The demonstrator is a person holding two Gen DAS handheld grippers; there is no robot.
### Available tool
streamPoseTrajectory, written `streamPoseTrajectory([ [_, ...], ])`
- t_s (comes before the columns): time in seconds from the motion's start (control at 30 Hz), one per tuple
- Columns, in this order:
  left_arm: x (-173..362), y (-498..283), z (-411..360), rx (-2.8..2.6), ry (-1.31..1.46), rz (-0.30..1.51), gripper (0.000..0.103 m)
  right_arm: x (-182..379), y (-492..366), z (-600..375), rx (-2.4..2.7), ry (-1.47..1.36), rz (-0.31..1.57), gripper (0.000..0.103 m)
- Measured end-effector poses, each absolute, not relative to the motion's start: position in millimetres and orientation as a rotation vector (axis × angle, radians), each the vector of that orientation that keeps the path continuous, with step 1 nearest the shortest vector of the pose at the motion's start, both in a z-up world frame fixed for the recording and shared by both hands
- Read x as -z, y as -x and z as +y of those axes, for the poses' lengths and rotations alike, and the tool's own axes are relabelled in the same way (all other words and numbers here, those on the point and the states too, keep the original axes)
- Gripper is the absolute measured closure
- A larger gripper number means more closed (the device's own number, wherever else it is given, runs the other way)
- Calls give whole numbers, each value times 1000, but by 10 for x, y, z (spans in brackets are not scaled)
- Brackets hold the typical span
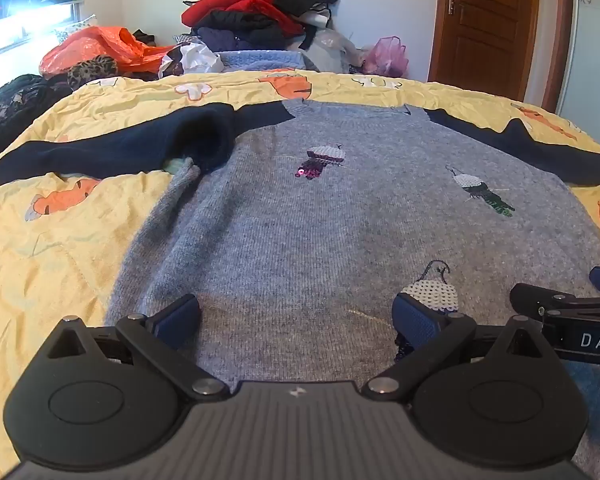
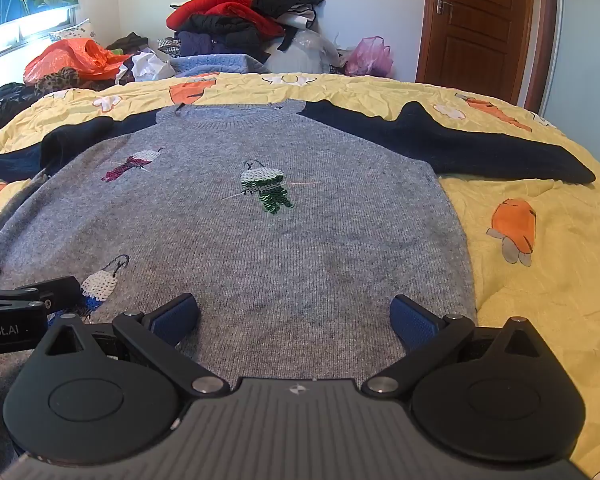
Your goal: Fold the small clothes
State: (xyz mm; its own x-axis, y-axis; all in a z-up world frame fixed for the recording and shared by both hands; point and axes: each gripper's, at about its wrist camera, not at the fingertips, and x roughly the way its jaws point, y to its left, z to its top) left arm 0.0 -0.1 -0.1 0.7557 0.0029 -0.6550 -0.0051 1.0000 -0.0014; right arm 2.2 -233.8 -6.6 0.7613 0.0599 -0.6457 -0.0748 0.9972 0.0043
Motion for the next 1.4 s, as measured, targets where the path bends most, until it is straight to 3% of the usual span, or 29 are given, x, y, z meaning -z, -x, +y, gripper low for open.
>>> streamPoseTrajectory([
  [1.4, 10, -67, -8, -22, 4, 722, 0, 74, -20, -2340, -74, 26, 701, 0],
])
